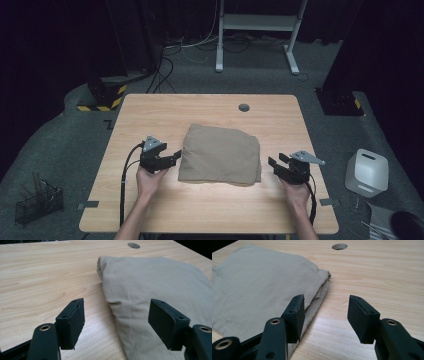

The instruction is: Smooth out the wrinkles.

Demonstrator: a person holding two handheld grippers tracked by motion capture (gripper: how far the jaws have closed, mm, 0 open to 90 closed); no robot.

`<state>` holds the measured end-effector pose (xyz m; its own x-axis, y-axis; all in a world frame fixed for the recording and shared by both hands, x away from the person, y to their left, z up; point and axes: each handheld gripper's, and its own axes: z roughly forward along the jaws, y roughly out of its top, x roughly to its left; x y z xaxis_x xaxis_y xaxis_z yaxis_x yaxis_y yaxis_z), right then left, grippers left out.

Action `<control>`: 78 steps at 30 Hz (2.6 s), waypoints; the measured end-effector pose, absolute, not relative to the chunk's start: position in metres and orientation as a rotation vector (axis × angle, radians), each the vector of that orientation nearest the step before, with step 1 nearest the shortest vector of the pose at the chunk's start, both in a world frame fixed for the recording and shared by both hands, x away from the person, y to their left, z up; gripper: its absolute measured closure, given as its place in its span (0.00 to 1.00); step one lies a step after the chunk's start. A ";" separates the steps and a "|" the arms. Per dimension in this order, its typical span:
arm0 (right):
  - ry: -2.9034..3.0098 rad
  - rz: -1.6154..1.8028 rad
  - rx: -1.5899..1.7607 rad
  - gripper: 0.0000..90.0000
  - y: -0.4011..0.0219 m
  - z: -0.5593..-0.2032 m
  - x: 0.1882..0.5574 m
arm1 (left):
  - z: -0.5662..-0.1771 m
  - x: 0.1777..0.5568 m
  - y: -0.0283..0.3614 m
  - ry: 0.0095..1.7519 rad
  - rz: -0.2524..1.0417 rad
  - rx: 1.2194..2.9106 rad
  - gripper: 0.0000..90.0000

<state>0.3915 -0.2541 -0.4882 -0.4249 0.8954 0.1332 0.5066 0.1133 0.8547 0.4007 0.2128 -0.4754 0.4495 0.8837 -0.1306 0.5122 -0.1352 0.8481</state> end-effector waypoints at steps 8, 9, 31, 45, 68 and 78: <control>1.969 1.243 1.371 0.53 -0.259 -0.491 0.387 | -0.481 0.396 0.221 1.214 0.515 1.786 0.33; 1.969 1.240 1.373 0.53 -0.260 -0.492 0.387 | -0.482 0.395 0.222 1.217 0.516 1.786 0.33; 1.973 1.189 1.414 0.53 -0.270 -0.502 0.378 | -0.500 0.377 0.242 1.284 0.527 1.793 0.32; 1.988 1.104 1.432 0.53 -0.272 -0.511 0.377 | -0.514 0.373 0.245 1.324 0.558 1.842 0.32; 2.015 0.975 1.452 0.53 -0.274 -0.521 0.382 | -0.527 0.377 0.248 1.408 0.610 1.885 0.32; 2.041 0.882 1.452 0.48 -0.271 -0.522 0.384 | -0.528 0.378 0.245 1.416 0.639 1.916 0.31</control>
<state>0.3843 -0.2712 -0.5224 -0.3210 0.9469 -0.0169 0.6367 0.2289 0.7363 0.3779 0.2452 -0.5281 0.2935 0.9560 -0.0006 0.6324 -0.1937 0.7500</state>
